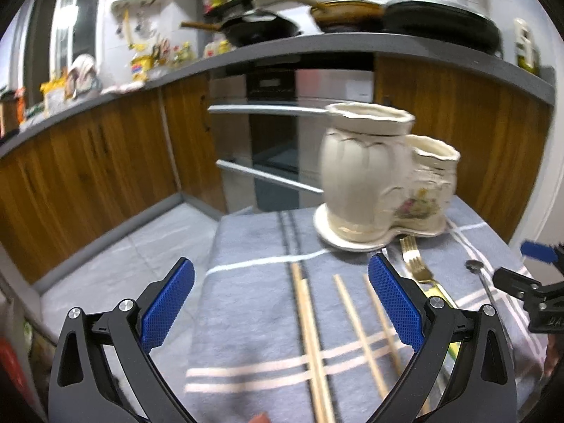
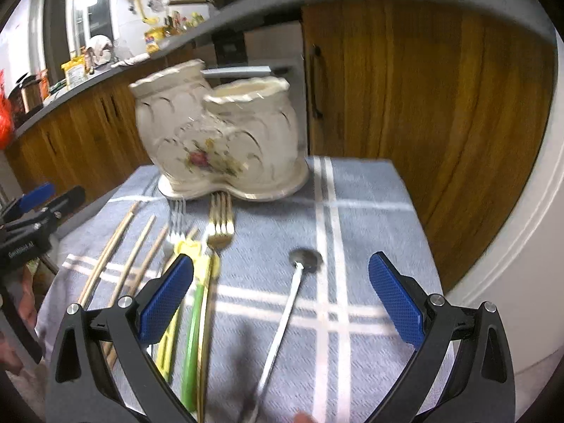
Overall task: Organize utensils
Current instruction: 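Grasp a wooden chopstick with the left tool while the right tool grasps the silver spoon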
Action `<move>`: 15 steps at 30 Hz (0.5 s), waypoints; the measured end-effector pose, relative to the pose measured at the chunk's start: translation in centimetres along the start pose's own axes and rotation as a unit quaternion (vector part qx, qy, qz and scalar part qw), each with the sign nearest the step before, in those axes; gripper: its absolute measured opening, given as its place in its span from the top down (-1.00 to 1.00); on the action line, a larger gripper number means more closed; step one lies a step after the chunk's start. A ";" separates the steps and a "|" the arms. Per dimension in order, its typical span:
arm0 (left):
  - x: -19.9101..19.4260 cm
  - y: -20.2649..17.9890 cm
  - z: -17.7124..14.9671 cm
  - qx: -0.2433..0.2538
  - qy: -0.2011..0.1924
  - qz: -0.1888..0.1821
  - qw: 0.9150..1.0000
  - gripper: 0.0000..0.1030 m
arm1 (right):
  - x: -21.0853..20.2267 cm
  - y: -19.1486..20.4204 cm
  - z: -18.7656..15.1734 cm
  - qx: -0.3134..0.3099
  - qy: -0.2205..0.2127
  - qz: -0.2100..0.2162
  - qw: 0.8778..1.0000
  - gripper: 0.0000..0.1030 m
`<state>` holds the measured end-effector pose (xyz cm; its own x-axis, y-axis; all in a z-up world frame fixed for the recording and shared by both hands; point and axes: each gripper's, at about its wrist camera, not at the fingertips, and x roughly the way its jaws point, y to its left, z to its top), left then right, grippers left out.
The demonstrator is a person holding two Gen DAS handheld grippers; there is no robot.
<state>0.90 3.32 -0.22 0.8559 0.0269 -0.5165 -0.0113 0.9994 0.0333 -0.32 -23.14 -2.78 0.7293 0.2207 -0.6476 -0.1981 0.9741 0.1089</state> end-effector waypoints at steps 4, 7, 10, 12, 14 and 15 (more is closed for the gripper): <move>-0.1 0.8 -0.4 -0.001 0.022 0.011 1.000 -0.90 | 0.2 -1.3 -0.4 0.007 0.025 0.017 1.000 -0.90; 0.0 0.7 -0.6 0.008 0.042 0.023 0.999 -0.90 | -0.3 -1.4 -0.5 -0.017 0.024 0.001 1.000 -0.90; 0.3 0.5 -1.4 0.028 0.070 0.028 0.997 -0.90 | -0.7 -1.3 -0.8 -0.043 0.023 -0.007 0.999 -0.90; 0.5 0.2 -2.1 0.045 0.085 0.037 0.995 -0.90 | -0.9 -1.2 -1.0 -0.055 0.028 -0.006 0.998 -0.90; 0.7 0.3 -2.6 0.055 0.099 0.036 0.993 -0.90 | -1.0 -1.3 -1.3 -0.062 0.031 -0.001 0.998 -0.90; 0.7 0.4 -2.7 0.055 0.103 0.034 0.993 -0.86 | -1.2 -1.4 -1.4 -0.061 0.031 0.002 0.998 -0.88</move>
<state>0.12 3.77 -2.94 0.7313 0.1088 -0.6733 0.0019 0.9869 0.1615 -1.83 -24.83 -3.24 0.6878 0.2175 -0.6926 -0.2820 0.9592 0.0211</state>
